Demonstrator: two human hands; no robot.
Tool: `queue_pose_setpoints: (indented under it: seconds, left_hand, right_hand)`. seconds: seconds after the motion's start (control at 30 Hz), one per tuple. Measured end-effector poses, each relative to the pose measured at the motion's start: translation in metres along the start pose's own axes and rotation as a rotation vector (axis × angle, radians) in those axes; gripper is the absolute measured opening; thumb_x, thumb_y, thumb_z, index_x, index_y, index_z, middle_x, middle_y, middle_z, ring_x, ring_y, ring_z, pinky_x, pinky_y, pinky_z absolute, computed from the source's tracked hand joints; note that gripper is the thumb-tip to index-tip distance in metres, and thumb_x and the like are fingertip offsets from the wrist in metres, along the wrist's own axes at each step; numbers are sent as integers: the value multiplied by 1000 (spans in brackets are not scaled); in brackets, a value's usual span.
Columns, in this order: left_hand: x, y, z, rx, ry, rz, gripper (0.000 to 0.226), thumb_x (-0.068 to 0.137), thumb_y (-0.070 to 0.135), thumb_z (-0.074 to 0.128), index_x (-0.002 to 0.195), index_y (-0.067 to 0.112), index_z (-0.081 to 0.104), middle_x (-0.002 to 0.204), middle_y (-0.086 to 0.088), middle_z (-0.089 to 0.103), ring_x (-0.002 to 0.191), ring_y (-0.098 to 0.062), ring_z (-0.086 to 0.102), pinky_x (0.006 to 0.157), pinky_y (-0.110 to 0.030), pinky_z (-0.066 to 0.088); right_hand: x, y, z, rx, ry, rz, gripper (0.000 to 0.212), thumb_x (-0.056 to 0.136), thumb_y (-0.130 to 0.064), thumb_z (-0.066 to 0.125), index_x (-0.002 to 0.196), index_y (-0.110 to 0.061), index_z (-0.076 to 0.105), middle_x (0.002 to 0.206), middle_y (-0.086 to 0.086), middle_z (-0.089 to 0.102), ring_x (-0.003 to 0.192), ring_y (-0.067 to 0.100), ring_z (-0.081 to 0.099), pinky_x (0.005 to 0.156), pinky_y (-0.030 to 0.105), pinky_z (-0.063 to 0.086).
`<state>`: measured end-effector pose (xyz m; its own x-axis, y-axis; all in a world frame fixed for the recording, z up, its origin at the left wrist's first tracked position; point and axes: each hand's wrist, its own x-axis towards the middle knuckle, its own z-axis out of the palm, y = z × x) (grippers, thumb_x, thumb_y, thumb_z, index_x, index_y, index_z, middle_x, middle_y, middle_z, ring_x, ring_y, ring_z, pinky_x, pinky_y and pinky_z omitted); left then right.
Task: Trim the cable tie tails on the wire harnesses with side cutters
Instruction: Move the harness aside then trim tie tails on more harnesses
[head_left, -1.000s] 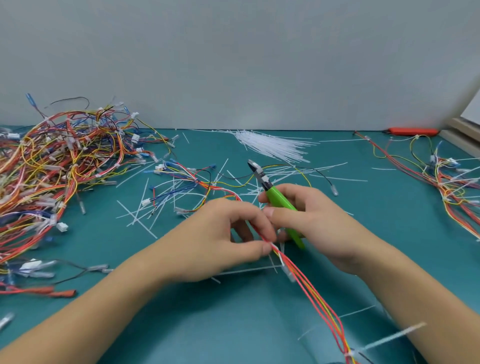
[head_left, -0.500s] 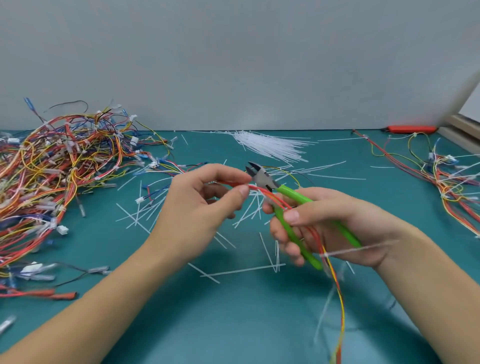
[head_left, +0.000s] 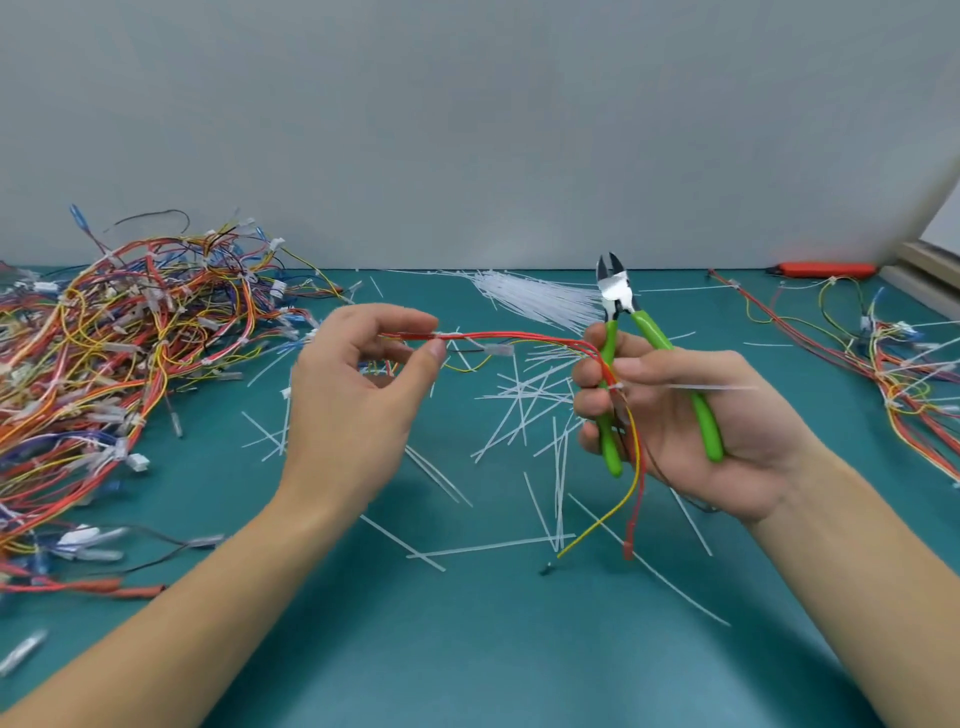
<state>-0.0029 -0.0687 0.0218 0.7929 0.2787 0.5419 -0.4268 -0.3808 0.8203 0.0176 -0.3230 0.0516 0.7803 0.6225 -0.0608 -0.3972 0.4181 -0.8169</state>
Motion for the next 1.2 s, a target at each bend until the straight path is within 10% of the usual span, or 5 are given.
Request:
queue_pose_setpoints:
  seconds: [0.27,0.4,0.57,0.77,1.2]
  left_hand:
    - [-14,24,0,352,124,578,17,88,16,76,104,12,72,101,-5,62,94,-19,55,85,-29,43]
    - [-34,37,18,32,-323,131,16,92,26,72,78,31,73,64,14,67,52,-11,55,51,-19,41]
    - [-33,30,23,-256,-433,-280,11,88,32,79,89,21,78,81,-1,79,60,-11,67,48,-18,46]
    - [-33,27,21,-317,-516,-378,17,80,28,80,95,21,78,89,-2,80,72,-14,70,51,-23,48]
    - [-28,27,20,-443,-373,-441,10,73,23,80,81,20,77,81,-5,76,74,-16,72,52,-25,52]
  right_hand:
    - [9,10,7,246,145,21,24,78,-3,61,98,-16,57,88,3,60,77,18,57,73,31,53]
    - [11,21,13,105,207,-36,31,79,-4,64,105,-19,57,86,5,64,79,23,58,80,36,50]
    - [10,41,25,-110,219,-165,42,79,-7,71,118,-16,60,94,11,68,84,27,65,83,43,49]
    - [8,44,36,-257,254,-291,46,76,-9,73,119,-12,57,89,7,65,72,22,66,59,30,56]
    - [7,48,37,-531,329,-443,32,82,-12,73,111,-21,64,91,1,70,81,15,65,74,24,53]
